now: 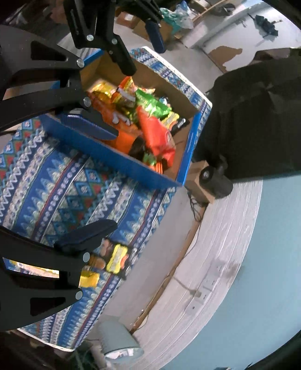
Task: Organize snacks
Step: 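Move both open tools over the last yellow bar and black bag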
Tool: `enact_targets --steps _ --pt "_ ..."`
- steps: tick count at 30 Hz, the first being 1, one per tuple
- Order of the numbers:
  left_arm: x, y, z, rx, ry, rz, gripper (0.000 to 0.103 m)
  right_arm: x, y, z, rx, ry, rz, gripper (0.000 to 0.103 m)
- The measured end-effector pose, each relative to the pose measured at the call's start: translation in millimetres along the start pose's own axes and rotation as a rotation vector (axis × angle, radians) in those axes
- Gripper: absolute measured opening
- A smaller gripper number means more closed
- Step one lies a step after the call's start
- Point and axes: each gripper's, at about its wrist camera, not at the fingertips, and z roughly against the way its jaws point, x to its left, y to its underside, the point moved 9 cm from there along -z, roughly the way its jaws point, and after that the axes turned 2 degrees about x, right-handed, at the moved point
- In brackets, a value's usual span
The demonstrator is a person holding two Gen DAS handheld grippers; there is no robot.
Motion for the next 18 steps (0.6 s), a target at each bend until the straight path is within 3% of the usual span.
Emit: enact_targets --steps 18 --pt "-97.6 0.7 -5.6 0.042 0.032 -0.180 0.081 -90.3 60.1 23.8 0.012 0.069 -0.096 0.072"
